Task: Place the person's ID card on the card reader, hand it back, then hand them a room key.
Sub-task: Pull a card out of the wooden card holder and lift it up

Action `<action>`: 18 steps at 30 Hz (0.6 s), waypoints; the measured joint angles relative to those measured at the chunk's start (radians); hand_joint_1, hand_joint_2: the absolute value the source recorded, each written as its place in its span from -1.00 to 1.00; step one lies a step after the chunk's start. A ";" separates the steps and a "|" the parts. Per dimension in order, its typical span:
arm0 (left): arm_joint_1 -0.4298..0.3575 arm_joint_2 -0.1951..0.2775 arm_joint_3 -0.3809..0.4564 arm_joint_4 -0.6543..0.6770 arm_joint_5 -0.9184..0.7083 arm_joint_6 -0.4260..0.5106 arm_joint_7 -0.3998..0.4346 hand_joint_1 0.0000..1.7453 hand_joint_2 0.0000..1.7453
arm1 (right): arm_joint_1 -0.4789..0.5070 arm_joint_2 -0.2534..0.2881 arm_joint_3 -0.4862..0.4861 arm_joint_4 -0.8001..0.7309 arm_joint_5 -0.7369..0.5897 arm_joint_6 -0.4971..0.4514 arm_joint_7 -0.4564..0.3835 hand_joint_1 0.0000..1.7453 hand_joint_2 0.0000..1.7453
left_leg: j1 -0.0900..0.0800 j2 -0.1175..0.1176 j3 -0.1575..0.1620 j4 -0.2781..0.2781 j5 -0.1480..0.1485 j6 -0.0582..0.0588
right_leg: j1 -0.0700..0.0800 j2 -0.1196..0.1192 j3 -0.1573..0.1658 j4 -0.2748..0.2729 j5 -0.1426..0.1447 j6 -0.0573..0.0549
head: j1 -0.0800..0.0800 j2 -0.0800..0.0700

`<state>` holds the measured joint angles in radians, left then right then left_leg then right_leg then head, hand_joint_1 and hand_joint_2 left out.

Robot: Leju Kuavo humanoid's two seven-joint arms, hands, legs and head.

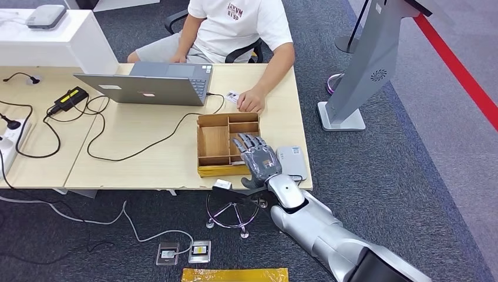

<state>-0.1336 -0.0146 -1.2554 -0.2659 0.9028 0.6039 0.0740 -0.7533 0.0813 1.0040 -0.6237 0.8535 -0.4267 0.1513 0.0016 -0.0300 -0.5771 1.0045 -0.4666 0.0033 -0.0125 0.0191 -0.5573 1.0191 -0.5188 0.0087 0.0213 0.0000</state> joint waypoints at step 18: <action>0.000 0.004 0.000 0.000 -0.011 -0.011 0.000 -1.00 -1.00 | 0.000 -0.005 0.000 0.024 -0.020 0.008 0.000 1.00 1.00 | 0.000 0.000 0.000 0.000 0.000 0.000 | 0.000 0.000 0.000 0.000 0.000 0.000 | 0.000 0.000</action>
<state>-0.1338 -0.0103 -1.2554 -0.2659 0.8919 0.5933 0.0739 -0.7531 0.0759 1.0040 -0.5999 0.8334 -0.4183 0.1509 0.0016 -0.0299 -0.5771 1.0045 -0.4666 0.0033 -0.0125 0.0191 -0.5573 1.0191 -0.5187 0.0087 0.0212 0.0000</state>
